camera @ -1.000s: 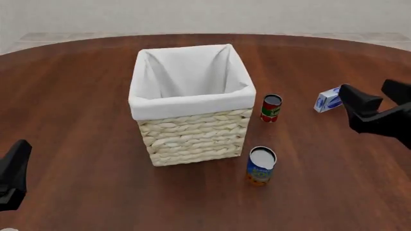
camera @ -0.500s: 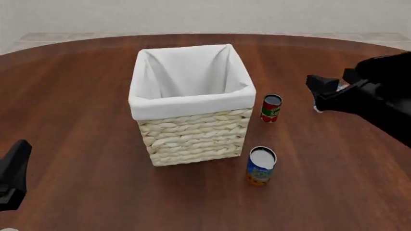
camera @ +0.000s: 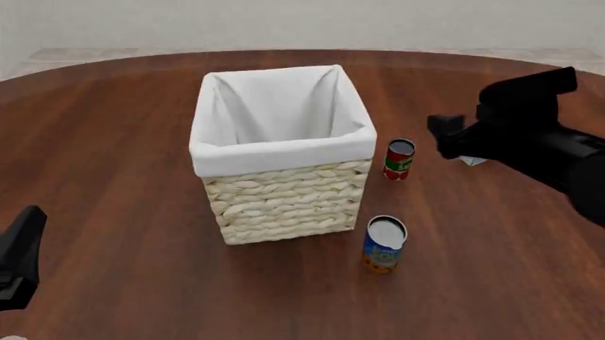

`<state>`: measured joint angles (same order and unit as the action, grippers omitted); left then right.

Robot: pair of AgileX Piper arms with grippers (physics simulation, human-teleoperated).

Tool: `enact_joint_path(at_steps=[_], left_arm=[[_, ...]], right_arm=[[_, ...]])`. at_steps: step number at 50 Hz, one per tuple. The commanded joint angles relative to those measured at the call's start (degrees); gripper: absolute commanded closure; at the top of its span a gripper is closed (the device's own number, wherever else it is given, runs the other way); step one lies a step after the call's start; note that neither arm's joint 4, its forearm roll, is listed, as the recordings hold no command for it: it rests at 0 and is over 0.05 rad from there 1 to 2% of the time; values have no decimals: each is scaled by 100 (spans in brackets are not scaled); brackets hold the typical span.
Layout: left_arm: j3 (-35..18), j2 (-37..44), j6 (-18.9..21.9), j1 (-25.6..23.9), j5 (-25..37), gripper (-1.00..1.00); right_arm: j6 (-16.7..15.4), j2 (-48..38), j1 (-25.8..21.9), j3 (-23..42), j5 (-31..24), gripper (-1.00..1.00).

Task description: Pick up the tomato sauce, and put it in the basket.

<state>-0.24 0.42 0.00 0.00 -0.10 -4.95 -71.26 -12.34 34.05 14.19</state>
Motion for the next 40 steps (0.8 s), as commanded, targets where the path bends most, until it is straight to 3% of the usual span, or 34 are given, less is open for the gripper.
enact_joint_path(at_steps=[1,20,40], left_arm=[[0,0,0,0,0,-100],[0,0,0,0,0,-100],[0,0,0,0,0,-100]], right_arm=[[-67,-480,-27,265,-86,-100],[-152,-1351,-231,845,-58,-100],[-319,-2089,-121,1201,53,-100]])
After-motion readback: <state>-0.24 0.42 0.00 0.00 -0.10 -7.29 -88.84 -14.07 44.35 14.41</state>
